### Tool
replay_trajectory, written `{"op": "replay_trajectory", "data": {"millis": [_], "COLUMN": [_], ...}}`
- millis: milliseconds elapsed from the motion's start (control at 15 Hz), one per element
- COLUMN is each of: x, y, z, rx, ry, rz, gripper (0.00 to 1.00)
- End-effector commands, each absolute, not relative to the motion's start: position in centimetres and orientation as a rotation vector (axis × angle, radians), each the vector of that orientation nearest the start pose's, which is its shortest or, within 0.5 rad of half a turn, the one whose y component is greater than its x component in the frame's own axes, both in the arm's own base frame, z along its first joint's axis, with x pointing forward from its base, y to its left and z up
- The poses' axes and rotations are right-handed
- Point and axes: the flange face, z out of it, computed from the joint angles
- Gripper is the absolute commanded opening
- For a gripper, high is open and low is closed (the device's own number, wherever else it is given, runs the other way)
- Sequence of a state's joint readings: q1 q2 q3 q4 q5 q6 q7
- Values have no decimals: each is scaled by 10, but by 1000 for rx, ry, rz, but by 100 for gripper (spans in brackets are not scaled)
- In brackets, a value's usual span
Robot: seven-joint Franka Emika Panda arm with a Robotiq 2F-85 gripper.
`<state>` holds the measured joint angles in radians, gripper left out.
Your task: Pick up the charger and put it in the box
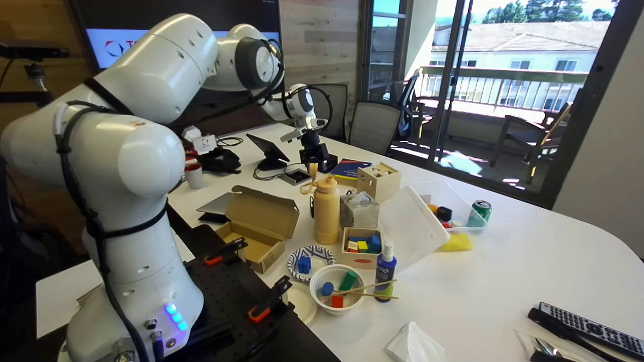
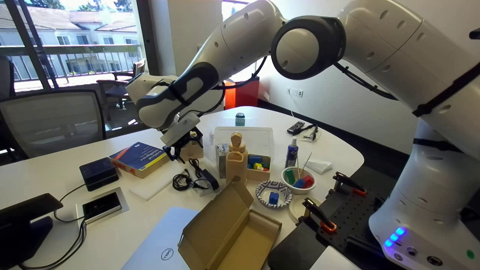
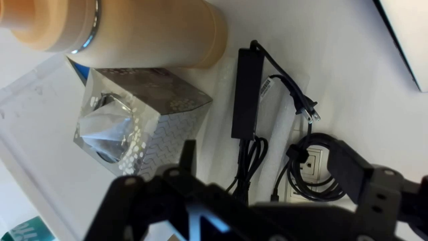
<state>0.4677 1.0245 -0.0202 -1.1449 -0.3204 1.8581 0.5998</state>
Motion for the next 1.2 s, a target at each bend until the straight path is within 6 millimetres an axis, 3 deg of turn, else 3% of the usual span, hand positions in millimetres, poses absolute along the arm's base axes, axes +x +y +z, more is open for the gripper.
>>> {"op": "replay_trajectory", "data": {"millis": [0,467,1133], "x": [665,658,656], "y": [300,298,289], "z": [147,117,56], "rx": [-3552,-3576,-3659], "ry": [4,4,50], "rz": [223,253,296], "gripper": [100,100,100]}}
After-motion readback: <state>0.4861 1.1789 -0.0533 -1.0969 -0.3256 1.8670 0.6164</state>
